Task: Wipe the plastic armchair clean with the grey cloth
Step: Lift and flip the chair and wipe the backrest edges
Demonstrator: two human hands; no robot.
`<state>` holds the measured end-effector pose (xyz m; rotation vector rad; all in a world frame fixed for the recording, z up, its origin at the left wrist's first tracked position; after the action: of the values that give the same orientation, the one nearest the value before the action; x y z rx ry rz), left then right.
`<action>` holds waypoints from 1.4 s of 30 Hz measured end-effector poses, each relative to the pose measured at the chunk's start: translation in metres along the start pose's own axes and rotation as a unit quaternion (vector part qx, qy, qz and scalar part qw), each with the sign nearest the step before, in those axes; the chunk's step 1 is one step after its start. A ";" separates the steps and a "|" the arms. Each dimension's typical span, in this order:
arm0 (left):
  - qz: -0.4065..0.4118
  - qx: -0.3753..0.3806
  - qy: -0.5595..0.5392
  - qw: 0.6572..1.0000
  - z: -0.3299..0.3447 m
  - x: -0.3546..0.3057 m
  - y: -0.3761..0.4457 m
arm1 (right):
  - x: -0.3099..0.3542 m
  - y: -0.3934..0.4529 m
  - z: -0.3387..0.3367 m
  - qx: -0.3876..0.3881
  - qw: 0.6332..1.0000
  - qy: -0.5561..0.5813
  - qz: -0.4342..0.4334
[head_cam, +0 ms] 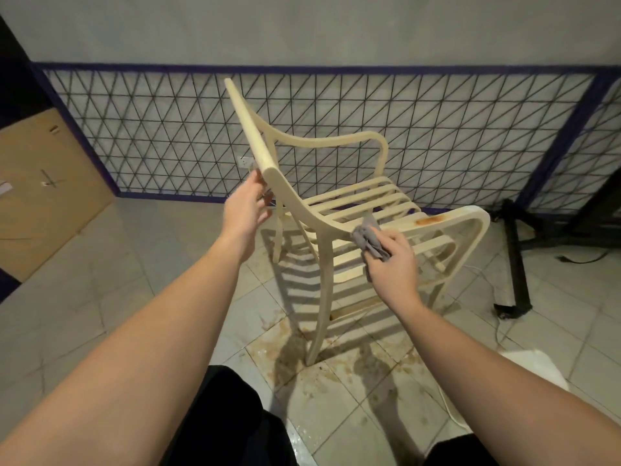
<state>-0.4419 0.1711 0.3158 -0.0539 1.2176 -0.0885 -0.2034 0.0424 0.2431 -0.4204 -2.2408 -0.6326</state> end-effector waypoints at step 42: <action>0.119 -0.037 0.074 0.989 -0.021 0.016 0.002 | 0.107 0.048 0.095 0.231 0.962 -0.119 -0.078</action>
<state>-0.4562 0.1714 0.2939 0.0334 1.3677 0.1648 -0.3064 0.1456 0.2810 -0.0858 -2.5740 -0.1227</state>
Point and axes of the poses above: each hand's wrist, its own y-axis towards the middle knuckle, its own z-axis out of the palm, x = y × z, the point moved 4 cm from there along y, towards the middle knuckle, and after that the axes turned 12 degrees about -y, right-handed, at the moved point
